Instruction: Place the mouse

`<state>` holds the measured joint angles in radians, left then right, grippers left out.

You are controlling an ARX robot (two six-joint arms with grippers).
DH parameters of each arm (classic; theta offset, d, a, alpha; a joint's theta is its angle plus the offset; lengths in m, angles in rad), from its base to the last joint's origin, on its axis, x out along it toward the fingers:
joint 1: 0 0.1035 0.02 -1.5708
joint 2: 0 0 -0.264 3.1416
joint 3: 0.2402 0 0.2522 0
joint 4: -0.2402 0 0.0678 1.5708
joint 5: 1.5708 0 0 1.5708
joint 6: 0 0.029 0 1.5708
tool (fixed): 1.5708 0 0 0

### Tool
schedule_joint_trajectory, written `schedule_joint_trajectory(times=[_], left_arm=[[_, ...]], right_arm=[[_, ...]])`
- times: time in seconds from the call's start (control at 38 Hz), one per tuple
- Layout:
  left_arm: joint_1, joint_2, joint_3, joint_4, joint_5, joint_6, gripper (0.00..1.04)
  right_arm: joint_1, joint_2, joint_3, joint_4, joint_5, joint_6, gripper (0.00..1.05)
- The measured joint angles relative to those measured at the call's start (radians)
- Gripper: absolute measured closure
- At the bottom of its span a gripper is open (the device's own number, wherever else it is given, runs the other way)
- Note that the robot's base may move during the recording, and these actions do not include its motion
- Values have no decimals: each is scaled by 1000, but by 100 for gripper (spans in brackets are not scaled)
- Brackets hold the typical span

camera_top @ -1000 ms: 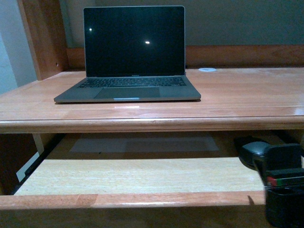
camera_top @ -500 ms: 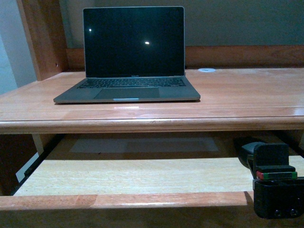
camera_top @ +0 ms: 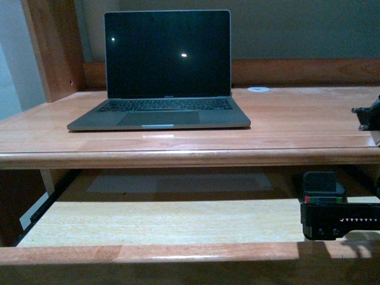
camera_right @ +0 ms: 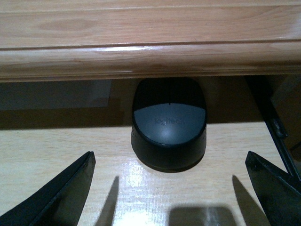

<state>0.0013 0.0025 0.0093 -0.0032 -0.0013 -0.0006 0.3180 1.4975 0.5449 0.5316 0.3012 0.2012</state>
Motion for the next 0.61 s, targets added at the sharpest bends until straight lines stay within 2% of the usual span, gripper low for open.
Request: schedule_joint_trajectory(times=[0.61], left_arm=[[0,0,0,0,0,0,7]], right_arm=[[-52,188,158,-11,-36,-6,7]])
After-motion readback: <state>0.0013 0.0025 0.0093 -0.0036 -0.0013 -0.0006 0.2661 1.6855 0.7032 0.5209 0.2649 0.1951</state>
